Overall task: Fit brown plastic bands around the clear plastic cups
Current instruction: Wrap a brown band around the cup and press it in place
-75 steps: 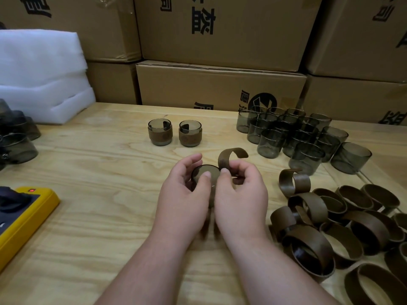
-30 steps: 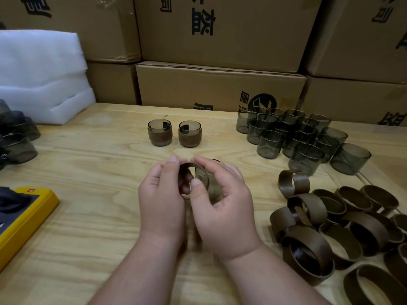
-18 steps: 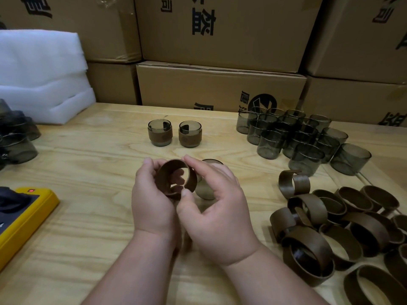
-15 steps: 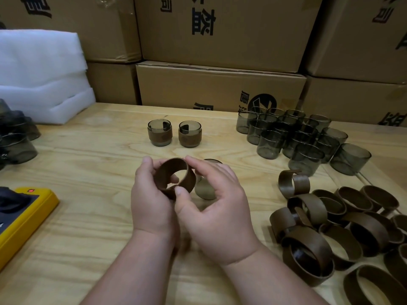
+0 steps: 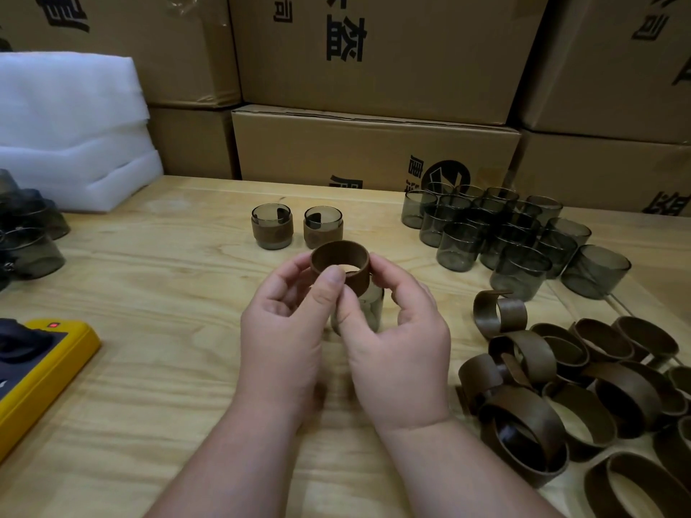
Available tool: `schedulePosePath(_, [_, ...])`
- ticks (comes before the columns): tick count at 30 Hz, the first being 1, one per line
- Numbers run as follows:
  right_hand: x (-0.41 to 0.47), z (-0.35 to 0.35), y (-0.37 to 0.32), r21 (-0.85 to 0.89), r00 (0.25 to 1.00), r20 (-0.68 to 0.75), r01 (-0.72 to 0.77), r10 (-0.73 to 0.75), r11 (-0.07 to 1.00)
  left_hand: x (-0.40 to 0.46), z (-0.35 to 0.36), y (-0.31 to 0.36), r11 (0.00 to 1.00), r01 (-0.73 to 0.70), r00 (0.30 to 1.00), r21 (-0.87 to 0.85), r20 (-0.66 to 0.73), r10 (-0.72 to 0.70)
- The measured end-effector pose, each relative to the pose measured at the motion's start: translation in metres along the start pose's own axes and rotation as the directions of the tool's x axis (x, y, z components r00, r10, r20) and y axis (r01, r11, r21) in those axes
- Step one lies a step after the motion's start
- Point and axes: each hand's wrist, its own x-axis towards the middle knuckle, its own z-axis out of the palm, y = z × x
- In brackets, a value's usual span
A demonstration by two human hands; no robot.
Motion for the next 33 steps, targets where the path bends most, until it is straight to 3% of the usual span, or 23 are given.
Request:
schedulePosePath(5, [-0.001, 0.0, -0.003, -0.044, 1.0, -0.01, -0.029, 0.029, 0.999, -0.001, -0.003, -0.001, 0.98, -0.093, 0.994, 0.174, -0.036, 0.101])
schedulePosePath(14, [0.003, 0.0, 0.006, -0.03, 0.986, 0.034, -0.164, 0.165, 0.986, 0.001, -0.003, -0.005, 0.967, 0.066, 0.997, 0.244, -0.062, -0.053])
schedulePosePath(33, [0.007, -0.002, 0.009, -0.024, 0.97, 0.029, -0.243, 0.243, 0.97, 0.001, 0.001, 0.002, 0.937, 0.109, 0.987, 0.332, -0.147, -0.063])
